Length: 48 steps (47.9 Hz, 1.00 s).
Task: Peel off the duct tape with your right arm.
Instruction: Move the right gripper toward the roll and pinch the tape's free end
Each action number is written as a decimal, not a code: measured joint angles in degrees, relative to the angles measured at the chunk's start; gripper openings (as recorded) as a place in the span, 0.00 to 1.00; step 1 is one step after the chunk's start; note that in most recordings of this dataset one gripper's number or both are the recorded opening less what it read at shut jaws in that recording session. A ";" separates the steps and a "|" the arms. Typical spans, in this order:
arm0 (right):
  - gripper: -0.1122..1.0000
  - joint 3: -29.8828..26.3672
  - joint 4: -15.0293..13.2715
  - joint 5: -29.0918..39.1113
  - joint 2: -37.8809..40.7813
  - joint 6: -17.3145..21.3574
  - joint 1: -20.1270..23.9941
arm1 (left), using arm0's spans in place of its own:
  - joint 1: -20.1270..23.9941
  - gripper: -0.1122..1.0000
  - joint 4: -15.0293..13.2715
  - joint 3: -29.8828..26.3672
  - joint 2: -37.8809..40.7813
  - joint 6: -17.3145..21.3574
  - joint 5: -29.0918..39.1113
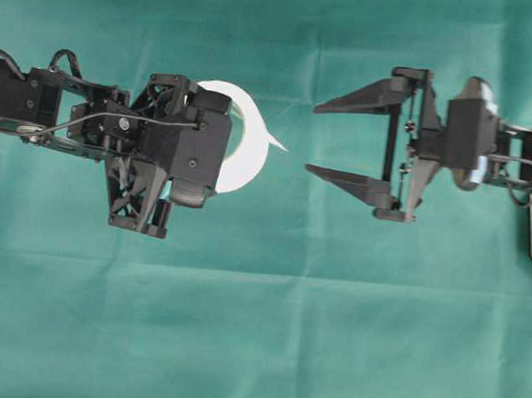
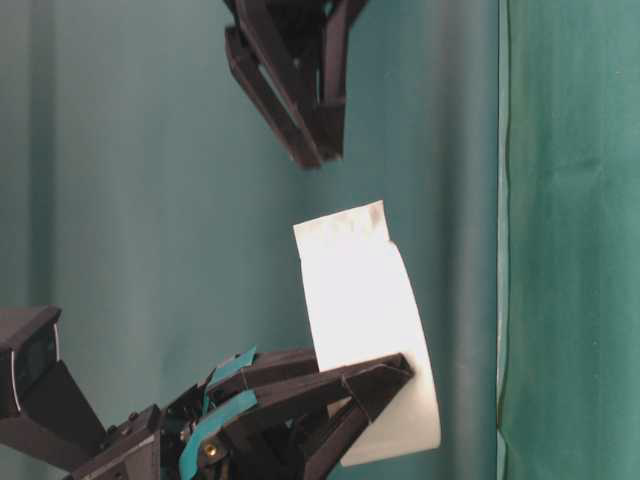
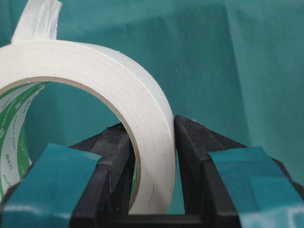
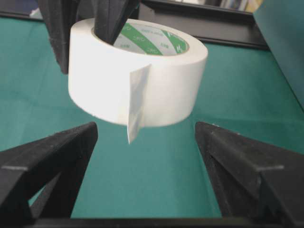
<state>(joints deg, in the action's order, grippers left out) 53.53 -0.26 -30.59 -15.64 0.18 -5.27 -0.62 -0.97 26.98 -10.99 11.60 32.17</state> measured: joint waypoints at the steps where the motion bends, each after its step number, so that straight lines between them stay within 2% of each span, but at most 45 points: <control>1: 0.78 -0.26 0.00 0.00 0.44 0.00 0.00 | 0.09 0.31 -0.09 0.00 0.00 0.00 0.00; 19: 0.78 -5.10 0.00 0.00 6.33 0.00 -0.62 | -0.09 0.31 0.00 0.00 0.00 0.09 0.00; 36: 0.77 -6.68 0.00 0.00 7.65 -0.09 -0.88 | -0.18 0.31 0.00 0.00 0.00 0.00 0.00; 40: 0.68 -6.77 0.00 0.00 8.09 -0.09 -0.79 | -0.18 0.31 0.00 0.00 0.00 0.00 0.00; 48: 0.26 -6.94 0.00 -0.09 8.44 -0.09 -0.88 | -0.35 0.31 0.00 0.00 0.00 0.00 0.00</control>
<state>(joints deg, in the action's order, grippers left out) 46.58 -0.26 -30.67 -7.21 0.09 -6.15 -0.97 -0.97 26.98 -10.99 11.60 32.17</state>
